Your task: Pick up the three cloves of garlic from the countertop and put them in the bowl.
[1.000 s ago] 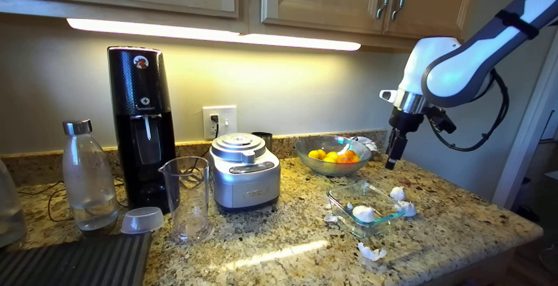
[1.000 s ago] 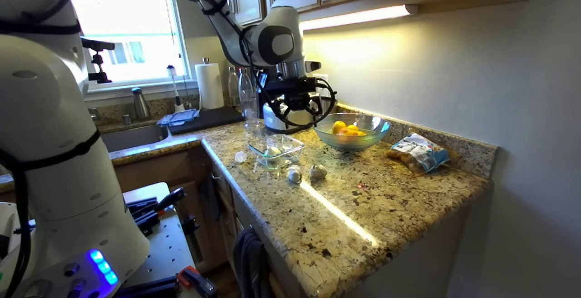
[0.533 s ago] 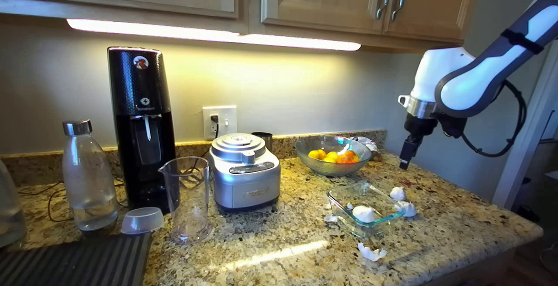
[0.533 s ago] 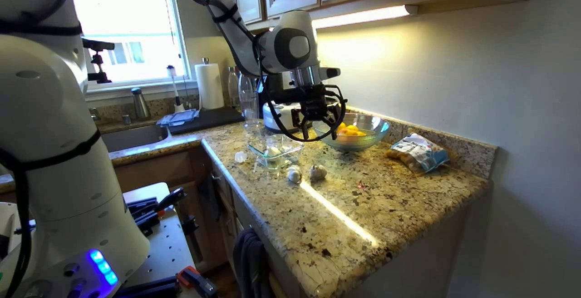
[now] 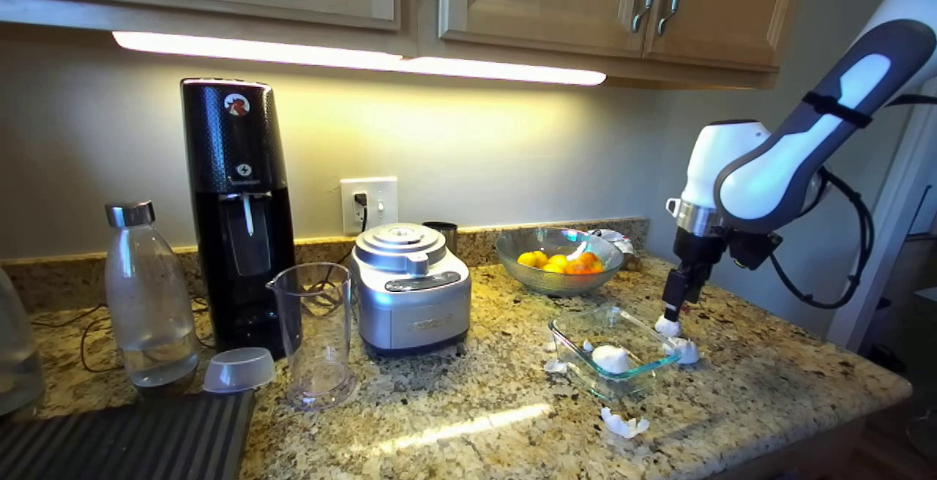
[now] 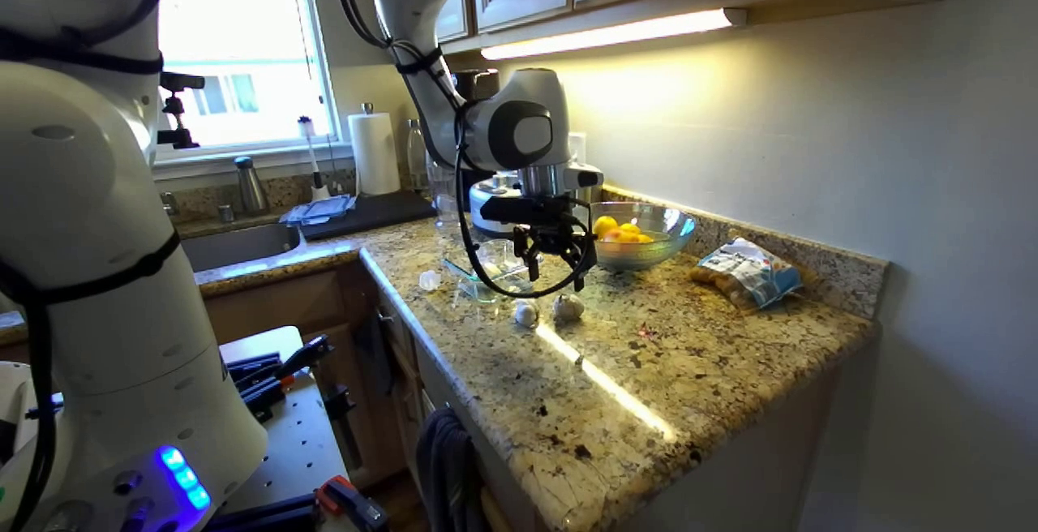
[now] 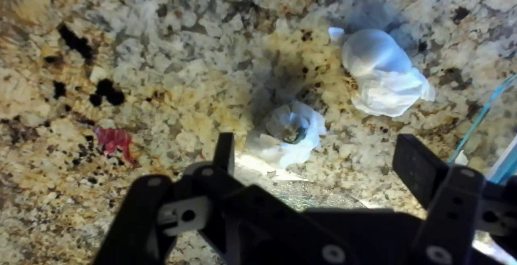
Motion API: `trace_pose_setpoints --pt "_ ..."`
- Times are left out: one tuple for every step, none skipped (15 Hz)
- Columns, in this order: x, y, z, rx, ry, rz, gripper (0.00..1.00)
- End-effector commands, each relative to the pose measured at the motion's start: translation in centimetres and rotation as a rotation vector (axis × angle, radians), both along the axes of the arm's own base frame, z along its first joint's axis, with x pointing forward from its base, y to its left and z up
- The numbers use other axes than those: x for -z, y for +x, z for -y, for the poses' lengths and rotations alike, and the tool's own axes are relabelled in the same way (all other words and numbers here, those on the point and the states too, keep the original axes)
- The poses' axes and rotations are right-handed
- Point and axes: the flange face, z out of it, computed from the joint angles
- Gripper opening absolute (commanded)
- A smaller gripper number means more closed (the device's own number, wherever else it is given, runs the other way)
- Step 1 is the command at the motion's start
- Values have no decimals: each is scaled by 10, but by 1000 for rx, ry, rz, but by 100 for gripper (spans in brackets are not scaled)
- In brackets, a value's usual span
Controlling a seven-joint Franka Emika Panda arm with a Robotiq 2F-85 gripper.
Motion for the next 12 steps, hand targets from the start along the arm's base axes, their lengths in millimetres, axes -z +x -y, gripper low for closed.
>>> trace_pose_setpoints --pt "14 4 0 7 35 21 100" --pt "17 6 0 11 38 24 100" --pt "21 6 0 15 43 26 100" --pt "23 8 1 17 42 28 99" --pt "26 9 2 19 37 26 96" --pt "29 10 2 20 37 24 92" --pt "31 12 3 22 34 21 83" --pt "34 12 3 22 31 19 80" --pt "36 13 3 23 32 16 73" --pt "37 14 4 23 30 16 67" --pt "39 15 4 23 28 15 61" --pt "41 15 5 23 28 13 60"
